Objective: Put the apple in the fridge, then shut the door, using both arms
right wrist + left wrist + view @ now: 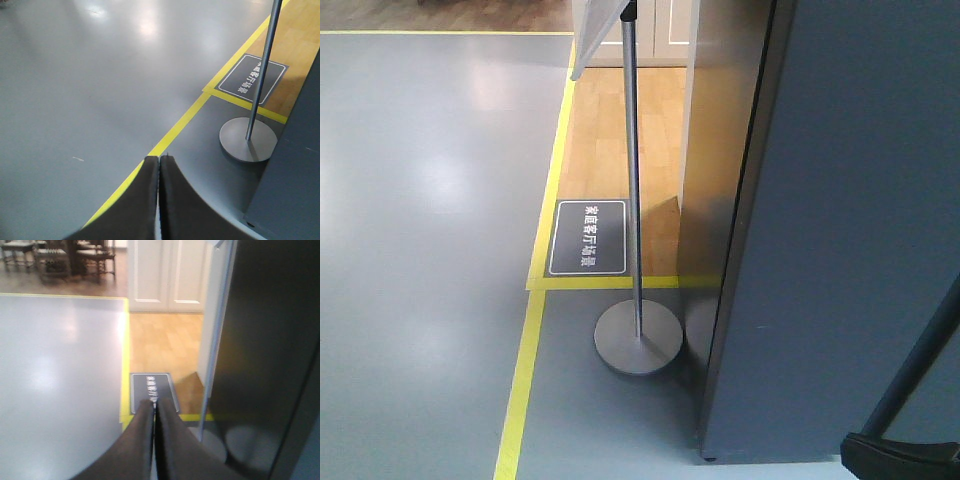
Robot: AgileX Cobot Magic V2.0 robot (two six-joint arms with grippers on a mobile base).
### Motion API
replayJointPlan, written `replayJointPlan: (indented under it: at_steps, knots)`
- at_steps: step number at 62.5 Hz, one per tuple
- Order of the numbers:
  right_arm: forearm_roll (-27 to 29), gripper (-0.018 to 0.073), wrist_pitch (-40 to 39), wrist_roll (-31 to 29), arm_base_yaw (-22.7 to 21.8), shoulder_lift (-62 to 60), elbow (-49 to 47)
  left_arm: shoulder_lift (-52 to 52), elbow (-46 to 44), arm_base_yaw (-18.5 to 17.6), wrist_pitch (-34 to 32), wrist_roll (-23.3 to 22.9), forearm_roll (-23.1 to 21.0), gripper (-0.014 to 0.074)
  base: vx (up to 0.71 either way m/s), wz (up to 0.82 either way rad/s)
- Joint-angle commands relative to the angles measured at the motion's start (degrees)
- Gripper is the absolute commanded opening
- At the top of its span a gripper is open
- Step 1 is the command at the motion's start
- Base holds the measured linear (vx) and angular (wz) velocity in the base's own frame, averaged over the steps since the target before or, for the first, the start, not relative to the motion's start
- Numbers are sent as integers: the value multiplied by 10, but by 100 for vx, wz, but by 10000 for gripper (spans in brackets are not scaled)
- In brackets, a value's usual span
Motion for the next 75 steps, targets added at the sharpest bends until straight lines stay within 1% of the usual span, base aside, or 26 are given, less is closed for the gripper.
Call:
replayJointPlan:
  at_steps: [1,5,11,75]
  knots:
    - [34,-6,-5,-5,-2,3,-13,-12,17,25,-22,-16,6,-8,0,0]
    - [34,-6,-5,-5,-2,3,-13,-12,17,37,-22,-26,7,-8,0,0]
    - [34,-6,-5,-5,-2,3,-13,-12,17,43,-22,-30,6,-8,0,0]
    - [36,-6,-5,-5,-2,3,-13,-12,16,43,-22,-30,6,-8,0,0]
